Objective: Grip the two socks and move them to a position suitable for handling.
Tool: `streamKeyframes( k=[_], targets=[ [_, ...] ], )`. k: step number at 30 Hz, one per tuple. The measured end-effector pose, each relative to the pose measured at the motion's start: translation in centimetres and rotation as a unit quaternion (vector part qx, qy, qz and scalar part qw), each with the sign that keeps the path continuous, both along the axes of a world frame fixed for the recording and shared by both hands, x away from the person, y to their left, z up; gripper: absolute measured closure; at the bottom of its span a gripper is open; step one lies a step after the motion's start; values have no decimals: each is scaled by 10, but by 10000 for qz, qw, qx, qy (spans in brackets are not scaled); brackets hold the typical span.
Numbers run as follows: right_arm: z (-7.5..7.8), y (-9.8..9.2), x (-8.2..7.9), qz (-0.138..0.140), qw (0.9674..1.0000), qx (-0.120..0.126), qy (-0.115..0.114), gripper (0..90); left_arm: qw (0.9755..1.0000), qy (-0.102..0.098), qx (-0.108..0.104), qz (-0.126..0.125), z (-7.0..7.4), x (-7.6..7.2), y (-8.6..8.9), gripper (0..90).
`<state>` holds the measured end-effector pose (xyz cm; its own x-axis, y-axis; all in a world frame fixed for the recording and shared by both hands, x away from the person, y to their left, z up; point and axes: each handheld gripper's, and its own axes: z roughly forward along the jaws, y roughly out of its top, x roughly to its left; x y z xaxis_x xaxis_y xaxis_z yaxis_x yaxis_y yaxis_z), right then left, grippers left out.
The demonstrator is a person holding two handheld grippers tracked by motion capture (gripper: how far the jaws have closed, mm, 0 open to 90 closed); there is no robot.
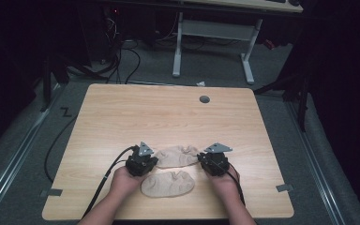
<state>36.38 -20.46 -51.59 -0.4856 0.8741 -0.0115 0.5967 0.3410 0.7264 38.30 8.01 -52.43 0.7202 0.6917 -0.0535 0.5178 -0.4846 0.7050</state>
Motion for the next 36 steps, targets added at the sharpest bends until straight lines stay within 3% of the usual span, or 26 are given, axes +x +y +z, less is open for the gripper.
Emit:
streamKeyframes(
  k=[5, 13, 14, 18, 19, 23, 27, 36],
  targets=[
    [-6, 11, 8, 102, 9998, -86, 149, 790, 10000, -23, 48, 63, 0, 0, 6, 854],
    [-8, 12, 9, 201, 9996, -50, 191, 759, 9997, -29, 143, 180, 2, 0, 17, 842],
    [-4, 10, 8, 162, 9998, 11, 117, 753, 9997, -26, 134, 198, 2, 0, 18, 831],
    [1, 5, 8, 102, 9999, 106, 70, 731, 9997, -60, -46, 233, 7, 0, 20, 783],
    [3, 2, 9, 75, 9999, 121, 67, 713, 9995, -110, -122, 276, 9, 0, 21, 720],
    [4, 1, 10, 14, 9999, 158, 20, 692, 9981, -254, -293, 474, 12, 5, 25, 623],
    [1, 1, 14, -21, 9998, 195, 67, 686, 9975, -179, -405, 550, 11, 11, 24, 525],
    [2, 6, 22, -19, 9994, 242, 235, 594, 9978, 18, -380, 538, 1, 24, 14, 512]
  ],
)
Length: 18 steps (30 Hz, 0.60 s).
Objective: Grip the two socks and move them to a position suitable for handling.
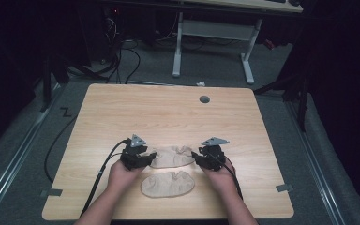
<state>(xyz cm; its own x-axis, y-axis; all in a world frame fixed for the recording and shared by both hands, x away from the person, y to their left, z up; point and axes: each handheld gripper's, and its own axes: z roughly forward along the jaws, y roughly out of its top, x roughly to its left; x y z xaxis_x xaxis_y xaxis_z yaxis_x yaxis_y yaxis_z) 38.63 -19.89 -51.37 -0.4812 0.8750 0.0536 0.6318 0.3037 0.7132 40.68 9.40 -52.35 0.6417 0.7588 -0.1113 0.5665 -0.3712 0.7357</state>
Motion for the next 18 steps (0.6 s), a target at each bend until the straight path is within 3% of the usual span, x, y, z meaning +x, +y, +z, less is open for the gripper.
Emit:
streamKeyframes(
  k=[9, 11, 15, 16, 18],
  targets=[
    [-8, 7, 7, 53, 9997, 3, 245, 622, 9997, 55, 140, -174, -4, -3, -6, 613],
    [-10, 7, 6, 61, 9997, 7, 221, 652, 9997, 50, 135, -177, -4, -5, -6, 661],
    [-9, 11, 3, 216, 9995, -76, 232, 836, 9995, 75, 50, -287, -5, -10, -6, 796],
    [-9, 13, 2, 255, 9994, -129, 180, 849, 9996, 14, 83, -274, -4, -11, -6, 850],
    [-7, 15, -2, 270, 9995, -171, 26, 854, 9995, -110, 62, -279, -1, -13, -6, 866]
  ],
)
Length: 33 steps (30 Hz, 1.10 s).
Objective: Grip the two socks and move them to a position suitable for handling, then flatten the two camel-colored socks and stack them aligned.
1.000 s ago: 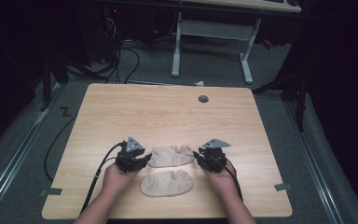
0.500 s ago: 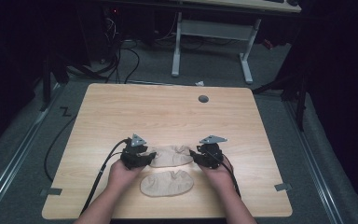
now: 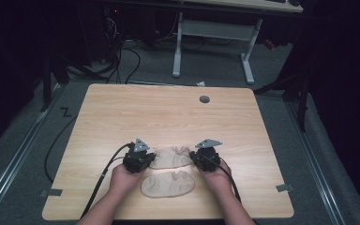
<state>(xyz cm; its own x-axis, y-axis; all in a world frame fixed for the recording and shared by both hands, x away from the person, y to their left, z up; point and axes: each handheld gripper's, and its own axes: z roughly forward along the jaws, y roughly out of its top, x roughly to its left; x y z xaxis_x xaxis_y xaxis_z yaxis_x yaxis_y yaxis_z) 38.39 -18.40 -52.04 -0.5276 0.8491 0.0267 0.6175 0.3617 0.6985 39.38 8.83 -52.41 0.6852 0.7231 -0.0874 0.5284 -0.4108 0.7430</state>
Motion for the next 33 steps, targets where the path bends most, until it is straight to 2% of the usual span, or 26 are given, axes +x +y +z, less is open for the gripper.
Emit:
streamKeyframes(
  k=[2, 7, 11, 24, 33],
  targets=[
    [4, 0, -6, -22, 9998, 15, -196, 854, 9998, -118, -159, 13, 5, -3, -1, 868],
    [13, -3, -19, -1, 9982, 94, -588, 853, 9991, -358, -228, -27, 13, -10, -2, 869],
    [15, -5, -24, -34, 9969, 194, -756, 853, 9989, -355, -308, 15, 15, -11, -1, 868],
    [11, -4, -20, -78, 9960, 224, -867, 853, 9985, -371, -358, 192, 14, -8, 5, 866],
    [11, -5, -20, -106, 9960, 257, -851, 852, 9981, -358, -435, 237, 13, -6, 6, 866]
  ],
)
